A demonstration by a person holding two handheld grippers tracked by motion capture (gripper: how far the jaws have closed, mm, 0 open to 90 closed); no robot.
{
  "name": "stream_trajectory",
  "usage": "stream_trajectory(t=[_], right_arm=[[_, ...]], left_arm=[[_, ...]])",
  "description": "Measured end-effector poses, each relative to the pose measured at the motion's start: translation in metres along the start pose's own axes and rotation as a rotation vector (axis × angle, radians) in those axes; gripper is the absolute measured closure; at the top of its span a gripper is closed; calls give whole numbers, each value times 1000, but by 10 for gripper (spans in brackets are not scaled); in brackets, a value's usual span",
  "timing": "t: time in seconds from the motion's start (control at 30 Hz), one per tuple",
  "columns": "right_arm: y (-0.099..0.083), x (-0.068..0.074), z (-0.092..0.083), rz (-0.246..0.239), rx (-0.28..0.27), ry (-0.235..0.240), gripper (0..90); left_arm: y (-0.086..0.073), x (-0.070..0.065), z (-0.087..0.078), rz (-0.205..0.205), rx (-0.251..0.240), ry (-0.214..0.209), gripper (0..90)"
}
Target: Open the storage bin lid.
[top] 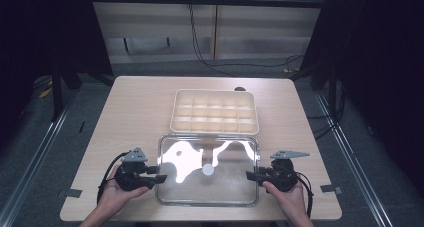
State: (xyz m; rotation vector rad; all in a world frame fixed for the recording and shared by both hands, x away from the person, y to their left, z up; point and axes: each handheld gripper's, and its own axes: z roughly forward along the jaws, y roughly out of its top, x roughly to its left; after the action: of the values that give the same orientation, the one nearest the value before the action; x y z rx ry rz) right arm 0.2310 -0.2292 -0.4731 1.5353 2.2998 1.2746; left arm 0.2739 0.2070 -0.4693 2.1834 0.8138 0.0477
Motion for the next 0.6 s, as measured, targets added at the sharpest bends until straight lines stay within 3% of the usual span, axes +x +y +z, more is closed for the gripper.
stream_trajectory(t=[0.13,0.17,0.27,0.6], right_arm=[[0,-1,2,4,4,-3,546],[0,-1,2,7,6,-8,535],[0,-2,7,11,28,-14,506],[-1,-5,13,10,46,-28,467]], left_arm=[[0,0,2,0,8,-1,546],[0,2,2,16,22,-6,541],[-1,1,5,3,25,10,528],[-1,6,10,-18,55,-18,523]])
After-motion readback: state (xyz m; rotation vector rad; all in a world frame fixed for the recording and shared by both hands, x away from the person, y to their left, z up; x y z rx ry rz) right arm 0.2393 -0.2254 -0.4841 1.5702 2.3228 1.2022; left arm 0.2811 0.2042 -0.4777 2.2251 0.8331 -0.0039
